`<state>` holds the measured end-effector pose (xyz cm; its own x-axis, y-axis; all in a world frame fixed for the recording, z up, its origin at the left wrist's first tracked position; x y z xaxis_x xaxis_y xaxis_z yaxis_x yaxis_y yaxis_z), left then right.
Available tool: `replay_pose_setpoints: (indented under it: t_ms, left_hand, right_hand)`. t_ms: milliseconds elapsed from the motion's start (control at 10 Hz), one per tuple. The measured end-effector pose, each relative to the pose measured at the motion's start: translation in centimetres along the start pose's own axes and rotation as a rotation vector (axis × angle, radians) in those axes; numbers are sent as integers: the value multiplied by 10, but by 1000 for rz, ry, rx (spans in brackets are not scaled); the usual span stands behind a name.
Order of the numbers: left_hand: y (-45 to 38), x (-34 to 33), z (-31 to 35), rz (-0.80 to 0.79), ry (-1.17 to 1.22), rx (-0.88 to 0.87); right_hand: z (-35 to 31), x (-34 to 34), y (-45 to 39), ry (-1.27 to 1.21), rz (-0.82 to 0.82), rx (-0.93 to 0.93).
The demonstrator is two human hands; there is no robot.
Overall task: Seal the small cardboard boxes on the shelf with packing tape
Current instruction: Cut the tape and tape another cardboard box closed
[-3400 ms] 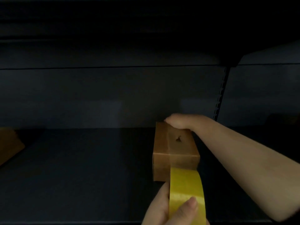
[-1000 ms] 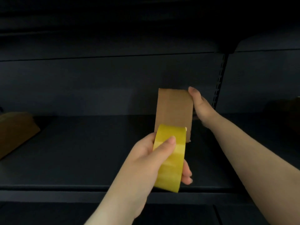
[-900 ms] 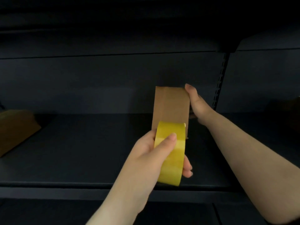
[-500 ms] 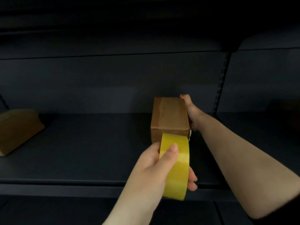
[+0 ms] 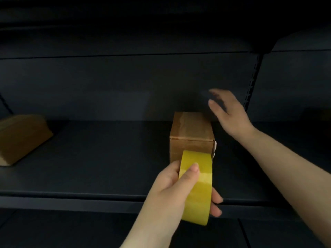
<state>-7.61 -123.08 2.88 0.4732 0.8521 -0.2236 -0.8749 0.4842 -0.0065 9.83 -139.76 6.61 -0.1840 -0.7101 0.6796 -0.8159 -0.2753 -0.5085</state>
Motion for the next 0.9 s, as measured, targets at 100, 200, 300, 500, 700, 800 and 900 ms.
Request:
replay_pose_setpoints:
  t_ms: [100,200,300,500,700,800,900]
  left_hand:
    - [9,6,4,-39,54,5]
    - [18,9,9,-97,94,3]
    - [27,6,14,-175,94,17]
    - [37,0,26,-203,35,-59]
    - [45,3,33,-172,-36,-65]
    - [48,3,38,-51,-260,-57]
    - [54,7,42,33,-257,-76]
  right_hand:
    - [-37,-7,46,201,-257,375]
    - [-42,-21,79,346,-484,420]
    - [-50,-22,100,339,-444,412]
    - [-65,-31,127,466,-334,442]
    - [-71,-26,132,504,-211,484]
    - [-73,-24,132,537,-187,502]
    - [-79,-21,128,617,-219,539]
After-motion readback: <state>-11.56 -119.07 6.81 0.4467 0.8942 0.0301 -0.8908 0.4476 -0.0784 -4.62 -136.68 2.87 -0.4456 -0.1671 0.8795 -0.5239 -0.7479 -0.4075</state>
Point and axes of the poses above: each hand's wrist, its own y-axis away from the middle knuckle, its own x-axis out of the back of the hand, z = x × y, the point moved 5 cm from there along -y, towards the middle knuckle, and after that the axes turned 12 degrees about -z, right-handed, at the moved point
